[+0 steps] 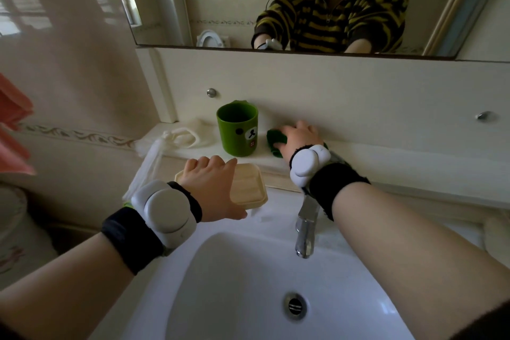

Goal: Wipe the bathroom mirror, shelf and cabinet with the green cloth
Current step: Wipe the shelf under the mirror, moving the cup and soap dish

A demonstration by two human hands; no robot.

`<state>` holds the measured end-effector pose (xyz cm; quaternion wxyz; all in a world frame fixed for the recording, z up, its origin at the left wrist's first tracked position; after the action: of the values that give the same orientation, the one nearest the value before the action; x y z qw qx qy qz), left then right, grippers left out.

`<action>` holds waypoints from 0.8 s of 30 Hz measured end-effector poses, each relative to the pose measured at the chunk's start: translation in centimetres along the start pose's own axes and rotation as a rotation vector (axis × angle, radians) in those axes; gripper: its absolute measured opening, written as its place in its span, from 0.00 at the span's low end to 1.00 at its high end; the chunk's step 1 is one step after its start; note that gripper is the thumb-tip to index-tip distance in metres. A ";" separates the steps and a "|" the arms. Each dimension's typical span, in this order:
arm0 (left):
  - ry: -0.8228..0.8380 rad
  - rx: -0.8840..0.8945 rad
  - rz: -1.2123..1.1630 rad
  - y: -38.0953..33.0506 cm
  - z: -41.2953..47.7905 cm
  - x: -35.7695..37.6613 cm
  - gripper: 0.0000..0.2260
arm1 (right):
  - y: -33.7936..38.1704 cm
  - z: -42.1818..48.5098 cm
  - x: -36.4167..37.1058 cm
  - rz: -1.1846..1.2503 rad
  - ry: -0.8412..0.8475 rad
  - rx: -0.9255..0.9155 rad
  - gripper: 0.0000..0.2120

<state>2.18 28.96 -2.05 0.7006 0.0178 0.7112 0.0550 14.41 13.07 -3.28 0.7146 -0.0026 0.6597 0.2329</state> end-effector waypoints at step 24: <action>0.007 -0.015 -0.037 0.9 -1.8 -0.6 0.43 | 3.3 -4.6 -0.2 -0.045 -0.061 -0.059 0.16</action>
<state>0.34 29.65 -1.35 0.6992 -0.0004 0.7134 0.0474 8.98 14.50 -2.65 0.7391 -0.0313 0.6301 0.2360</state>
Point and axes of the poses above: each hand's wrist, its own z-axis towards the middle knuckle, its own x-axis out of the palm, y = z × x, the point moved 6 cm from there along z, towards the middle knuckle, and after that the axes turned 12 degrees about -x, right-handed, at the moved point
